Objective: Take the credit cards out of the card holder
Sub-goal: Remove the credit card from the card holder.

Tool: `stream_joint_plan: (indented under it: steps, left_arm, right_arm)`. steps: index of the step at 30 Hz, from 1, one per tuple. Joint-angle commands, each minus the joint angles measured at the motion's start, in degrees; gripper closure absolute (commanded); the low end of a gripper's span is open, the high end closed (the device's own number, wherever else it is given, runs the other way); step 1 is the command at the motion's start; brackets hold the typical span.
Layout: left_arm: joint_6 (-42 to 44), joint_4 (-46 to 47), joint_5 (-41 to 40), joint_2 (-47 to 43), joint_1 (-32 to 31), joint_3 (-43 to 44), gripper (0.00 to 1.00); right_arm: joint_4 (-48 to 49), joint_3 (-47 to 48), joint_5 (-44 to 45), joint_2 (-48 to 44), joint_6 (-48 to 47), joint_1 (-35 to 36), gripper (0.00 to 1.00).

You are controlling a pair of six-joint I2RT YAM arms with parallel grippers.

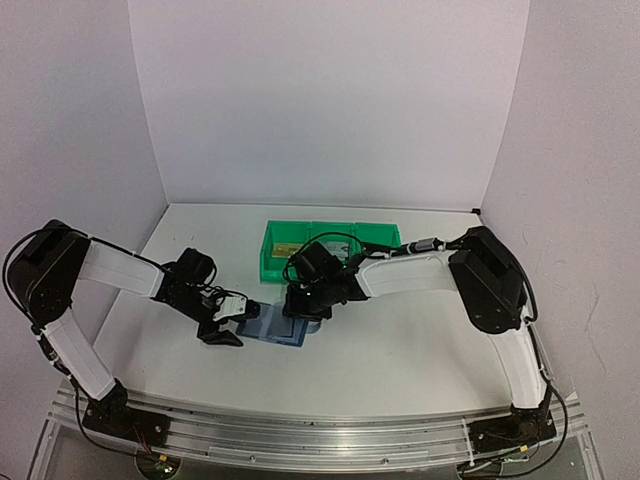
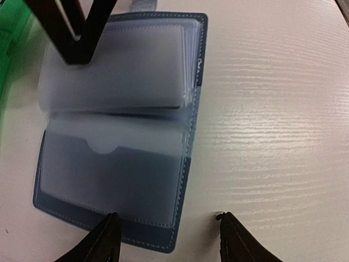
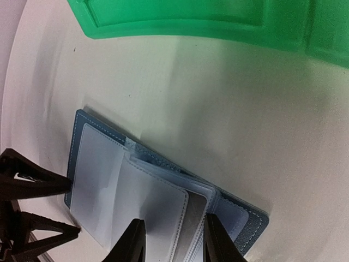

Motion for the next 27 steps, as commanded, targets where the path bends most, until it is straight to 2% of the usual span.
stream_joint_plan:
  steps: [1, 9, 27]
  left_arm:
    - [-1.97, 0.60, 1.49, 2.84, -1.96, 1.59, 0.40]
    - [-4.64, -0.64, 4.57, 2.12, -4.75, 2.30, 0.43]
    - [-4.79, -0.79, 0.87, 1.59, -4.57, 1.96, 0.43]
  right_arm:
    - [-0.76, 3.15, -3.61, 3.42, -2.39, -0.03, 0.67]
    - [-0.76, 4.58, -3.92, 0.67, -3.90, 0.20, 0.68]
    - [-0.73, 1.51, -3.64, -4.44, -2.18, 2.56, 0.68]
